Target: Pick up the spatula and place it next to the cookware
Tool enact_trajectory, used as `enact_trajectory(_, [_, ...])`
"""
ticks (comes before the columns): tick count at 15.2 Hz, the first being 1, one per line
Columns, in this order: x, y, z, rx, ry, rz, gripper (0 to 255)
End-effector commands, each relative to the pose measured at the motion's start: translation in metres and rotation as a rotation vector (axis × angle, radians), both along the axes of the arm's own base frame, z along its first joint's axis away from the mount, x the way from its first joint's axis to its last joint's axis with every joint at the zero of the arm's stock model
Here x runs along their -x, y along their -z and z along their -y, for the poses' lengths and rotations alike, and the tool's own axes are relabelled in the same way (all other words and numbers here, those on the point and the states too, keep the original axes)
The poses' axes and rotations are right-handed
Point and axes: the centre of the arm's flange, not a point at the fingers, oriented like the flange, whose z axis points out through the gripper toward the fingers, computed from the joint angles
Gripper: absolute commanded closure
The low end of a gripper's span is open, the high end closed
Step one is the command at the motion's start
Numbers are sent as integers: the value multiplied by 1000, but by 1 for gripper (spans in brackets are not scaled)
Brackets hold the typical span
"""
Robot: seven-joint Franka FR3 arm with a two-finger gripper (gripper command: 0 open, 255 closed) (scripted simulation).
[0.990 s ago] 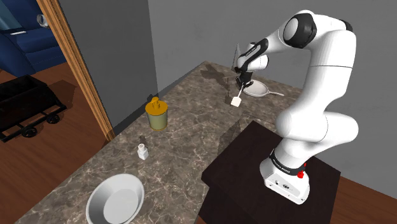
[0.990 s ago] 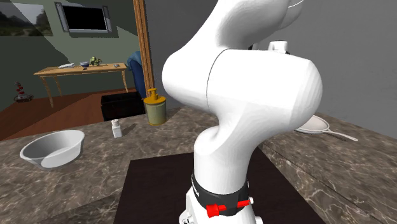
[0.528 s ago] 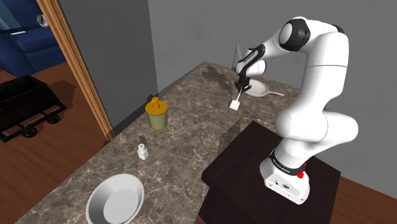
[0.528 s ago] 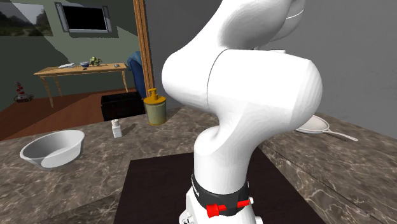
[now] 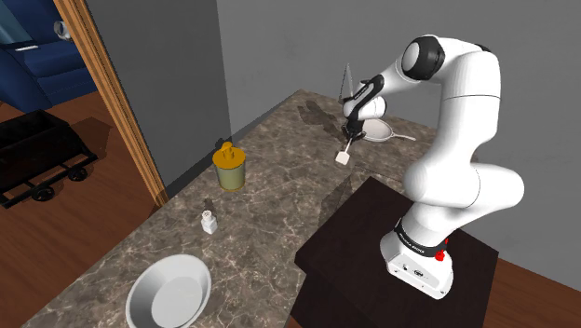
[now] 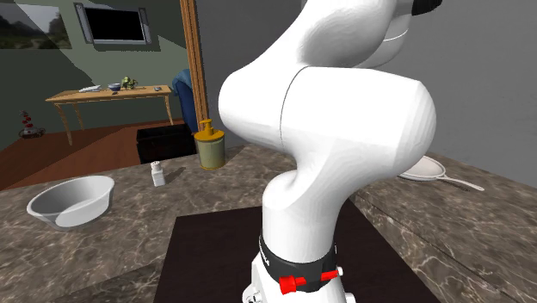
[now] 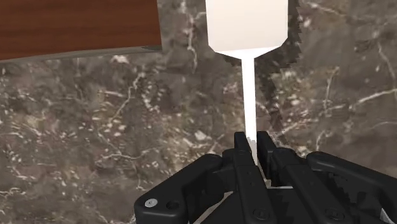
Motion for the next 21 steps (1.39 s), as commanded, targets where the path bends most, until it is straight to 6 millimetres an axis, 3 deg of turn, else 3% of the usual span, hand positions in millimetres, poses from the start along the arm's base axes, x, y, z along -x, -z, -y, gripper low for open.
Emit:
enact_trajectory(1, [-1, 10, 0, 0, 0, 0, 255])
enact_trajectory(10, [-1, 17, 0, 0, 0, 0, 255])
enact_trajectory(11, [-1, 17, 0, 0, 0, 0, 0])
enact_trajectory(16, [-1, 17, 0, 0, 0, 0, 0])
enact_trajectory(20, [0, -33, -3, 0, 0, 0, 0])
enact_trajectory(21, [0, -33, -3, 0, 0, 0, 0])
